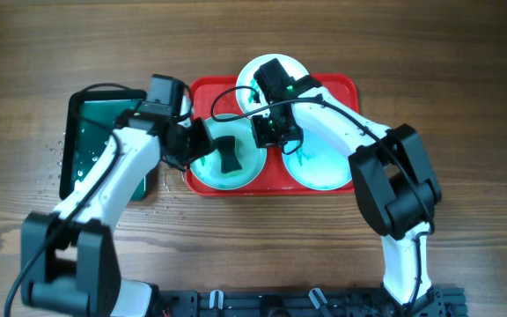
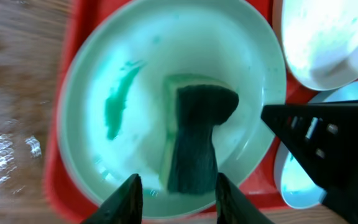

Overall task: Clean dirty plates on tray and stack at the side
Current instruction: 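Grasp the sponge on the front-left plate with the left gripper, then scrub the front-left plate with the sponge in the left gripper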

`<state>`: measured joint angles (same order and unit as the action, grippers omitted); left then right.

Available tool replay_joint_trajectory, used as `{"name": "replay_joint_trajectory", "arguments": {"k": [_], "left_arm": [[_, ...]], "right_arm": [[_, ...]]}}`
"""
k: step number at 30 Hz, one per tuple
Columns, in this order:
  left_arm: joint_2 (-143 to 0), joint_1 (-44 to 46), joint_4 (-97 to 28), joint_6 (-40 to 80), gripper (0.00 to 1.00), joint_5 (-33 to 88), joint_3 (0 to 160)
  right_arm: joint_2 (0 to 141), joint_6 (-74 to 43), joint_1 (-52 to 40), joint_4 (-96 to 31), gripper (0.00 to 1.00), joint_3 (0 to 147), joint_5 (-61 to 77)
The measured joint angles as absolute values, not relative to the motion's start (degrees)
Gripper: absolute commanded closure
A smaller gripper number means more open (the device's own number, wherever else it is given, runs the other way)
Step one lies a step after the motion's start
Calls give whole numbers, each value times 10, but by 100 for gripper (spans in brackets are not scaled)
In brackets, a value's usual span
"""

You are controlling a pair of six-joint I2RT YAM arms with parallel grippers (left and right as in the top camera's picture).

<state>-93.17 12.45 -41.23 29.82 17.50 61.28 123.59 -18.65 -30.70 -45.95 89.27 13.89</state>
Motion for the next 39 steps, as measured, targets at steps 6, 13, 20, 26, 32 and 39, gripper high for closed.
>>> {"name": "replay_joint_trajectory", "arguments": {"k": [6, 13, 20, 26, 32, 39], "left_arm": [[-994, 150, -371, 295, 74, 182, 613], [-1036, 165, -342, 294, 69, 184, 612], [-1047, 172, -327, 291, 96, 180, 612], [-1047, 178, -350, 290, 96, 96, 613], [-1041, 184, -368, 290, 96, -70, 617], [-1035, 184, -372, 290, 96, -134, 617]], "right_arm": [[1236, -187, -307, -460, 95, 893, 138], [1236, -188, -307, -460, 95, 893, 139], [1236, -189, -307, -460, 95, 893, 138], [1236, -189, -307, -461, 95, 893, 139], [1237, -189, -312, -460, 95, 893, 139], [1237, -188, -314, -461, 95, 893, 141]]}}
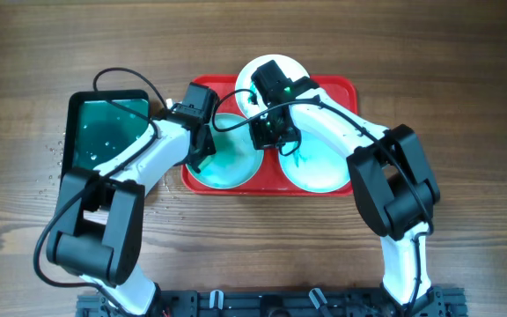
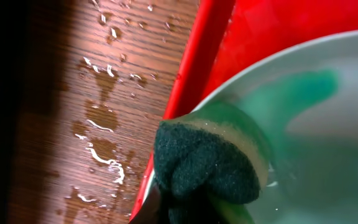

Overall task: Clean dirty plates on tray and stack at the side
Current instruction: 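Scrub the front-left plate with the sponge in the left gripper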

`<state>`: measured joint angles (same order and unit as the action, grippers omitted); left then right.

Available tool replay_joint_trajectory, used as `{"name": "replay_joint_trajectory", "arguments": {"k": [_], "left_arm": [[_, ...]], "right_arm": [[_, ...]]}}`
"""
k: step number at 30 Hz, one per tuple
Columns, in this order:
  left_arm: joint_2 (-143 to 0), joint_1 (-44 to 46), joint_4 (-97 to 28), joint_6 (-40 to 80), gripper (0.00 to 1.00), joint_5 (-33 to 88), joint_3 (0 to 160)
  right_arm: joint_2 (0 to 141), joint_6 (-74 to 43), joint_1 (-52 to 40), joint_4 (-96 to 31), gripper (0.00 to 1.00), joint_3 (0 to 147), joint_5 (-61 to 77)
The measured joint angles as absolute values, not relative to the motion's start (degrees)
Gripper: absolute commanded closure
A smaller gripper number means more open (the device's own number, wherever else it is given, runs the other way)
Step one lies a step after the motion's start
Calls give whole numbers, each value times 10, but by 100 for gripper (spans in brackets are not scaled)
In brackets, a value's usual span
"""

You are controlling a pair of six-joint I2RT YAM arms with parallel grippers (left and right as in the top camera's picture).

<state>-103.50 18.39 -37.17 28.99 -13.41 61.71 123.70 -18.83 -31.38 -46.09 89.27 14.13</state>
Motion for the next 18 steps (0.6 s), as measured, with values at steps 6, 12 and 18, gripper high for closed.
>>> {"name": "replay_joint_trajectory", "arguments": {"k": [6, 12, 18], "left_arm": [[-977, 179, -375, 290, 96, -129, 617], [-953, 177, -354, 290, 96, -16, 617], [-1004, 177, -317, 290, 96, 43, 612]], "right_arm": [[1237, -188, -315, -466, 95, 893, 141], [1237, -188, -315, -466, 96, 893, 141], [1237, -188, -315, -467, 95, 893, 141]]}}
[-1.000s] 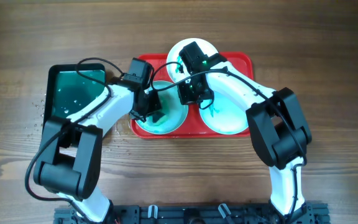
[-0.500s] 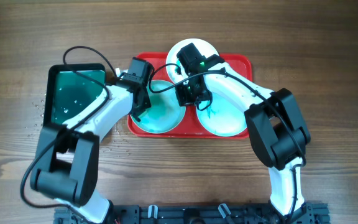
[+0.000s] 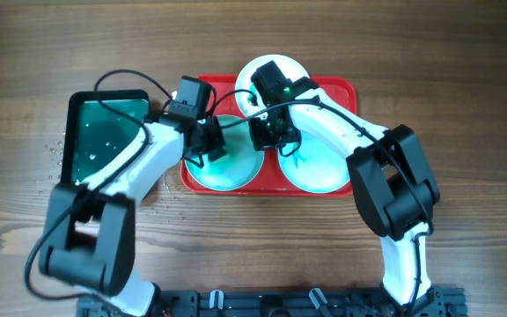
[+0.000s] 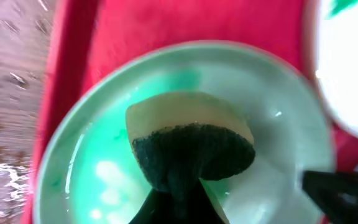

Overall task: Clean dirty plates on tray and stack at the side
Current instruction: 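Scrub the front-left plate with the sponge in the left gripper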

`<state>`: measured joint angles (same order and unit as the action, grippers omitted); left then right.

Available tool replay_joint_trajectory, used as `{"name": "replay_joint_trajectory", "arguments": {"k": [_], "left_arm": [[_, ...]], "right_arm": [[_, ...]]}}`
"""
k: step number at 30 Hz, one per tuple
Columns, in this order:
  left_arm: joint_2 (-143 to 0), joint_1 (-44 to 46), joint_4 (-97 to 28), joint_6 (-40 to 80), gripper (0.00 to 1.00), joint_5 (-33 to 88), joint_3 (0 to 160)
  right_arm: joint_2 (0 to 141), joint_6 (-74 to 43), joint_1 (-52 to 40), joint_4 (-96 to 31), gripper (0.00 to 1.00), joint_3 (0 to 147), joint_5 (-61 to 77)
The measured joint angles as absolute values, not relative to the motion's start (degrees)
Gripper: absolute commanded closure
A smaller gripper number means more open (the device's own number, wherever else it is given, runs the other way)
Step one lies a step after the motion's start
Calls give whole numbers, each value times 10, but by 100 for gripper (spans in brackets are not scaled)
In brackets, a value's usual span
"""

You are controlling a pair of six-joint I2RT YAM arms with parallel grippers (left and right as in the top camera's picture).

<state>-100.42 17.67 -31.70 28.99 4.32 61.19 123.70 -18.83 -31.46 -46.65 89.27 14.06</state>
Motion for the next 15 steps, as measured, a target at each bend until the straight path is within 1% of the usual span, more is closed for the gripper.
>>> {"name": "replay_joint_trajectory", "arguments": {"k": [6, 9, 12, 15], "left_arm": [[-1041, 176, -315, 290, 96, 25, 607], [-1040, 182, -336, 290, 96, -27, 610], [-1031, 182, -379, 293, 96, -113, 611], [-1011, 185, -401, 294, 96, -147, 609]], "right_arm": [[1237, -188, -315, -469, 96, 893, 141], [1237, -188, -314, -470, 96, 893, 141], [1237, -188, -314, -471, 96, 893, 141], [1237, -188, -317, -471, 96, 893, 146]]}}
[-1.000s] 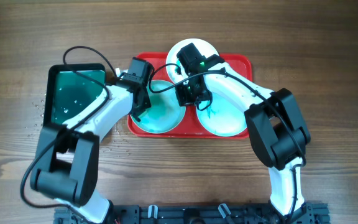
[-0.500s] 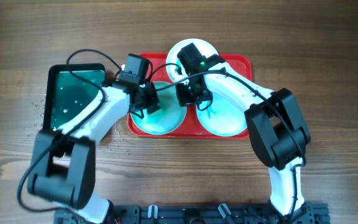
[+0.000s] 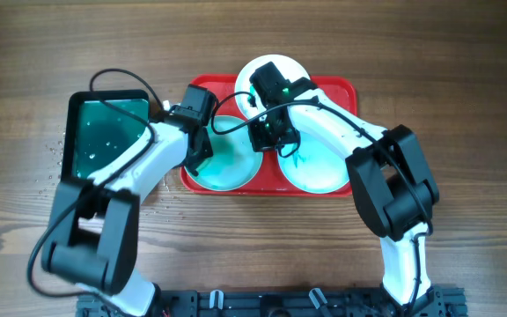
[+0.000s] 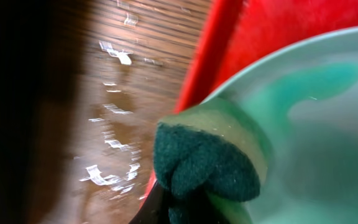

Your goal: Clean dirty plates on tray and stack at the side

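A red tray (image 3: 341, 88) holds three pale plates. My left gripper (image 3: 199, 151) is shut on a green-and-yellow sponge (image 4: 204, 165), pressed against the left rim of the left plate (image 3: 231, 167), next to the tray's left edge (image 4: 204, 68). That plate (image 4: 316, 124) is smeared with green. My right gripper (image 3: 268, 132) is low at the left plate's right rim, between it and the right plate (image 3: 319, 167), which has a green stain. Whether its jaws are shut does not show. A third plate (image 3: 262, 70) sits at the back.
A dark basin of green water (image 3: 104, 132) stands left of the tray. Water drops (image 4: 114, 53) lie on the wooden table between the basin and the tray. Cables loop over the tray's back.
My left gripper and the sponge have gone from the middle of the left plate to its left rim by the tray's edge. The right arm has stayed put.
At first my left gripper stood open over the sponge lying in the left plate. Then it was shut on the sponge at the plate's left rim, then at the plate's middle, and now at the left rim again. The green stain has spread into a smear.
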`<state>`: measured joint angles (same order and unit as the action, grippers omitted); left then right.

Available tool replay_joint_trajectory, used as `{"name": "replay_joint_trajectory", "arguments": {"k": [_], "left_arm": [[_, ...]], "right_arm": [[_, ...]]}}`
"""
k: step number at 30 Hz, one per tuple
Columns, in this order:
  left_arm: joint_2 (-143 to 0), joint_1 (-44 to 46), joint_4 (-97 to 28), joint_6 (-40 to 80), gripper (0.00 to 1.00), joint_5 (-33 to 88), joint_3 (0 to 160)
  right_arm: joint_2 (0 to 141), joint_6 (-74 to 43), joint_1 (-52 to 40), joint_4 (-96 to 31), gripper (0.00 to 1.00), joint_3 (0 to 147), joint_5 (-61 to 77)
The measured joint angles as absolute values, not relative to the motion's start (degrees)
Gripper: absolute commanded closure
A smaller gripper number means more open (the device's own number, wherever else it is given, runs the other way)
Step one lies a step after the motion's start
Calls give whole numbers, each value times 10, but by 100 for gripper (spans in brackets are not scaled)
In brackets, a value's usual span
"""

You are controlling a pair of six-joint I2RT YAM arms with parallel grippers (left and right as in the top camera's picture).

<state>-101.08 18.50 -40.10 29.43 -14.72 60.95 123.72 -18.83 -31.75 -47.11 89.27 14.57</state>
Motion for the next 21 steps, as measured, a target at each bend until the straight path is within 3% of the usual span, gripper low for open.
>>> {"name": "replay_joint_trajectory", "arguments": {"k": [11, 21], "left_arm": [[-789, 164, -436, 316, 96, -171, 604], [-679, 15, -525, 399, 96, -162, 604]], "right_arm": [[1236, -195, -315, -502, 96, 900, 142], [1147, -194, -327, -629, 96, 978, -21]]}}
